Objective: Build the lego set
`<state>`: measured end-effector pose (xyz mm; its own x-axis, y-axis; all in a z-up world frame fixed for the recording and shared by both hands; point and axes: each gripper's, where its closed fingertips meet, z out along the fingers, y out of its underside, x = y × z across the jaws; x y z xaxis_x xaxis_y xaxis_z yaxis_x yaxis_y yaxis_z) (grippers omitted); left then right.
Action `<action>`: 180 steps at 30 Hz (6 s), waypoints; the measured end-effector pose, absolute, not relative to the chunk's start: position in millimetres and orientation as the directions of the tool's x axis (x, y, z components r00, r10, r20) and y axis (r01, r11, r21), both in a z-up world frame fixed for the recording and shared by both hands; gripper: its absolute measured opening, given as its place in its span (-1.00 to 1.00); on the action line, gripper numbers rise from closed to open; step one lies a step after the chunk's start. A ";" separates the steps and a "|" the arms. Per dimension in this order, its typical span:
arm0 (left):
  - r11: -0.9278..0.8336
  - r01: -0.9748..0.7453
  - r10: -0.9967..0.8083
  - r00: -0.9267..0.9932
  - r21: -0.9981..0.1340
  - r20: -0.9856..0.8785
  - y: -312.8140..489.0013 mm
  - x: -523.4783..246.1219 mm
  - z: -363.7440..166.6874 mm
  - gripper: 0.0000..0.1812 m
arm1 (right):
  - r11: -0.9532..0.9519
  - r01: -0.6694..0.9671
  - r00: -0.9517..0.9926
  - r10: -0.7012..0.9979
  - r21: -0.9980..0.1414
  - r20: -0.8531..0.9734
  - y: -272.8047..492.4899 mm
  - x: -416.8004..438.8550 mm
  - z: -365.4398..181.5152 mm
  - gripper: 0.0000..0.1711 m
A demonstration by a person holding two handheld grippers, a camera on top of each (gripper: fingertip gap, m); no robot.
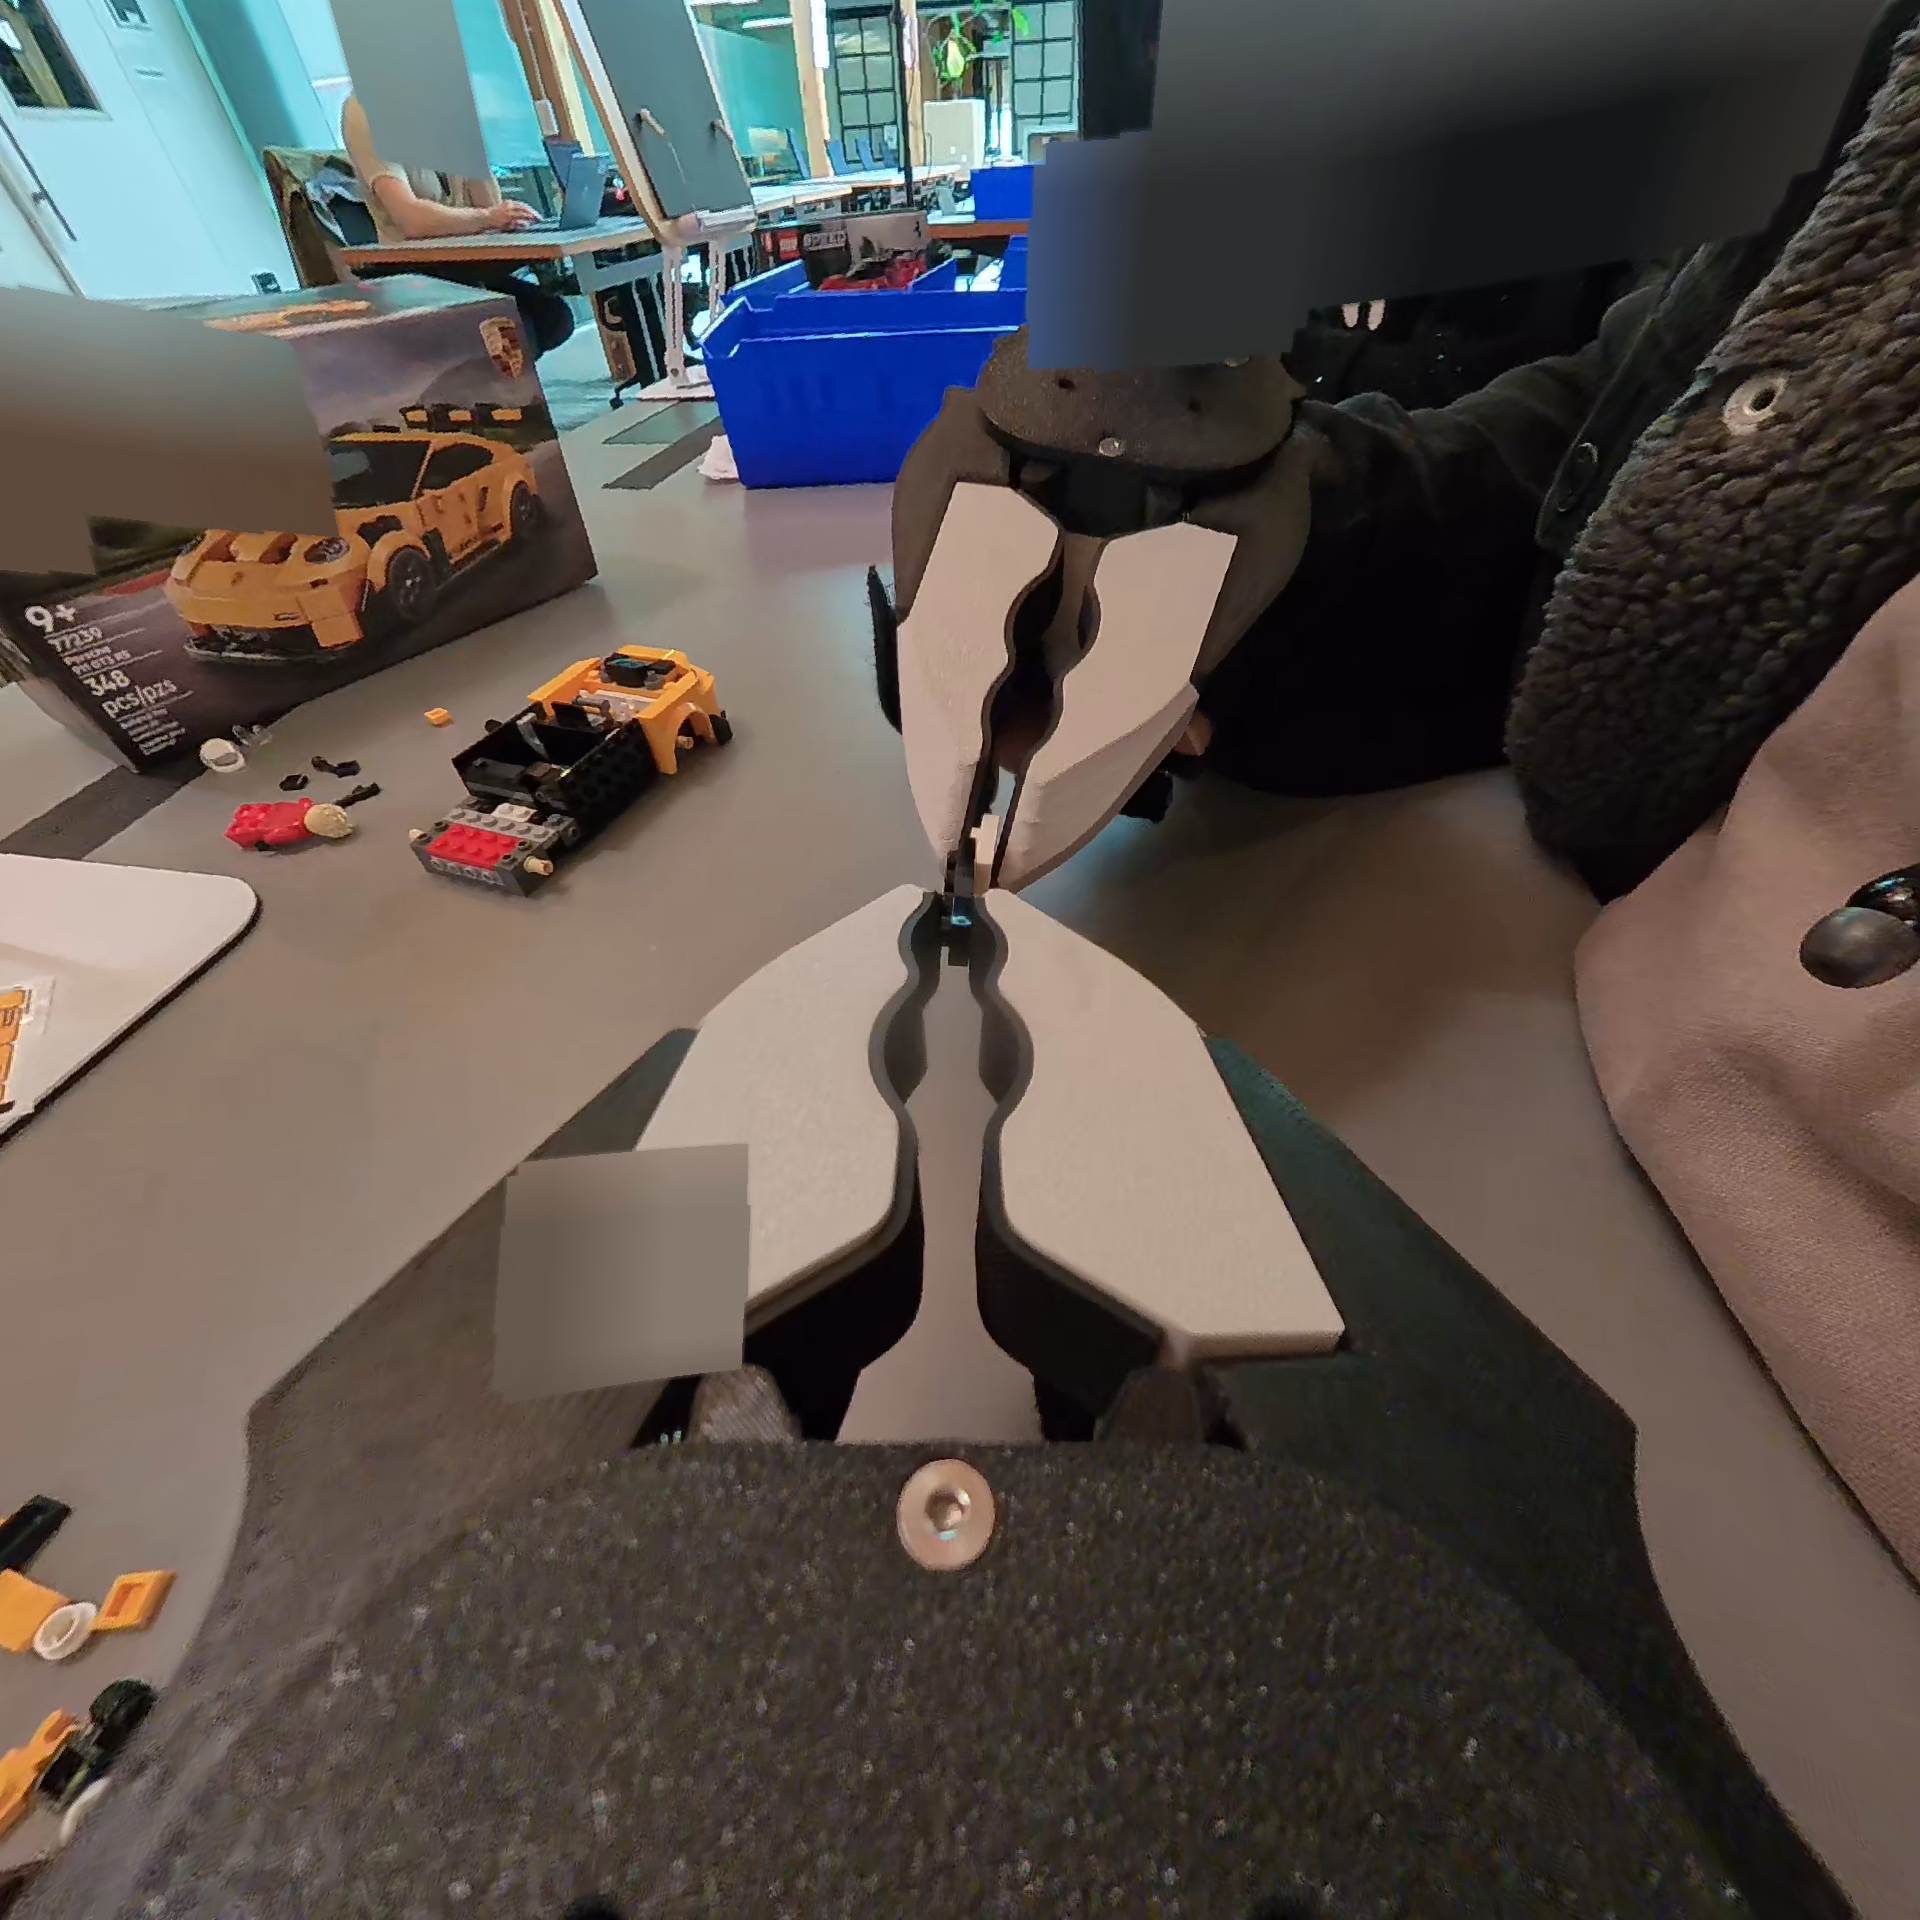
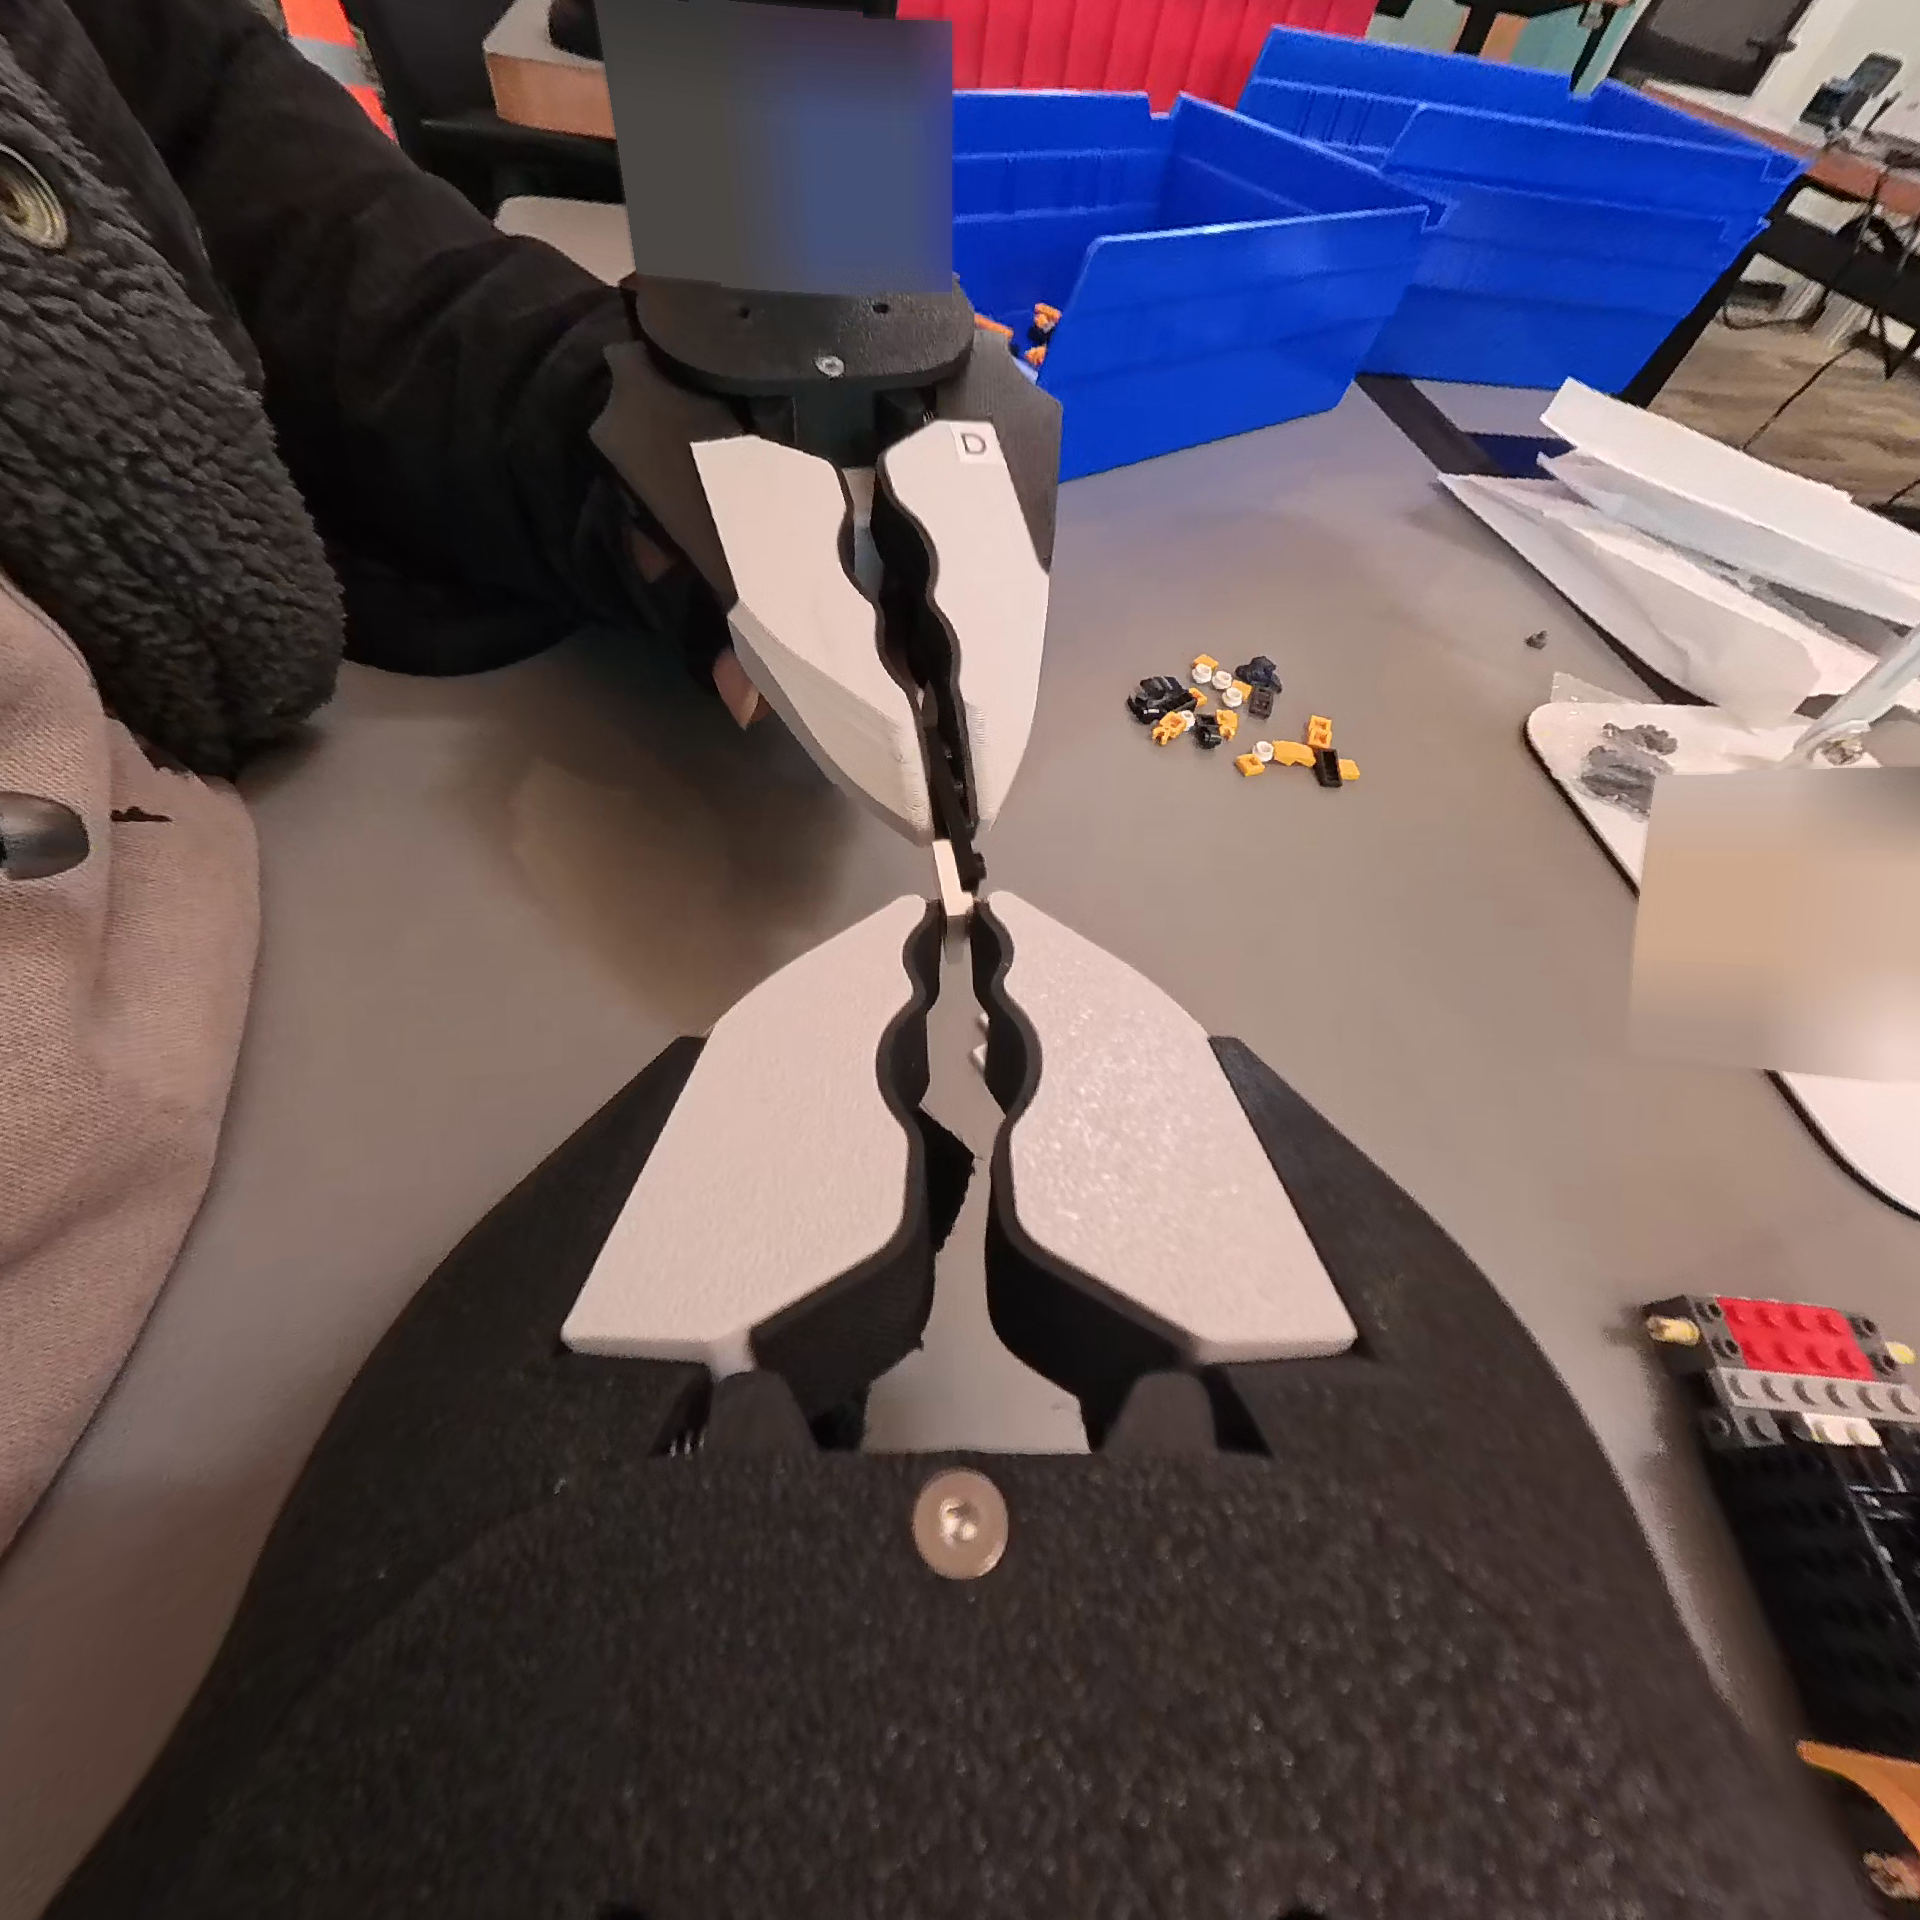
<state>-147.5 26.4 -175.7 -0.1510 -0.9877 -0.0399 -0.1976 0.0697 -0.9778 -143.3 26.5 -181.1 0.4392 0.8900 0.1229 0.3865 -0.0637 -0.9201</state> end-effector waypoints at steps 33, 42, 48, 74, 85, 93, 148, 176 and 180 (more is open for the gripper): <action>-0.105 -0.224 -0.985 -0.109 -0.969 0.132 32.0 -144.0 -173.7 -0.95 | -0.181 0.313 0.480 0.877 -0.932 -0.009 31.9 -141.3 -178.5 -0.93; -0.127 -0.231 -0.980 -0.122 -0.965 0.158 30.1 -143.8 -174.5 -0.95 | -0.203 0.296 0.476 0.878 -0.933 -0.040 32.0 -141.6 -179.9 -0.91; -0.057 -0.254 -0.981 -0.165 -0.965 0.101 22.5 -144.7 -177.3 -0.95 | -0.167 0.326 0.431 0.902 -0.931 -0.011 25.1 -144.2 -181.6 -0.85; 0.019 -0.229 -0.962 -0.268 -0.973 0.044 3.3 -147.3 -175.1 -0.95 | -0.060 0.363 0.328 0.942 -0.930 0.067 5.3 -154.4 -177.5 -0.88; 0.048 -0.226 -0.946 -0.322 -0.973 0.028 -2.6 -151.4 -174.3 -0.94 | -0.051 0.356 0.305 0.950 -0.933 0.065 0.3 -157.2 -175.9 -0.88; 0.075 -0.240 -0.947 -0.322 -0.968 0.006 -0.5 -155.1 -175.4 -0.95 | -0.054 0.367 0.308 0.949 -0.929 0.067 0.5 -156.1 -178.0 -0.88; 0.126 -0.211 -0.952 -0.301 -0.969 -0.058 -1.6 -150.7 -169.9 -0.81 | 0.049 0.415 0.331 0.922 -0.909 0.201 5.6 -159.1 -177.2 -0.89; 0.193 -0.199 -0.943 -0.309 -0.961 -0.125 -1.4 -155.6 -168.5 -0.92 | 0.105 0.362 0.339 0.911 -0.926 0.236 4.7 -162.0 -168.7 -0.86; 0.188 -0.175 -0.934 -0.335 -0.967 -0.121 -6.0 -157.1 -165.5 -0.92 | 0.113 0.359 0.314 0.920 -0.926 0.234 -0.5 -163.2 -165.9 -0.88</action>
<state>-157.1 -6.0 -165.5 -0.3355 -0.9343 -0.1208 -0.1746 0.1876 -0.9666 -163.2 -0.5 -165.9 0.3135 0.9203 0.2341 0.3595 0.1132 -0.9263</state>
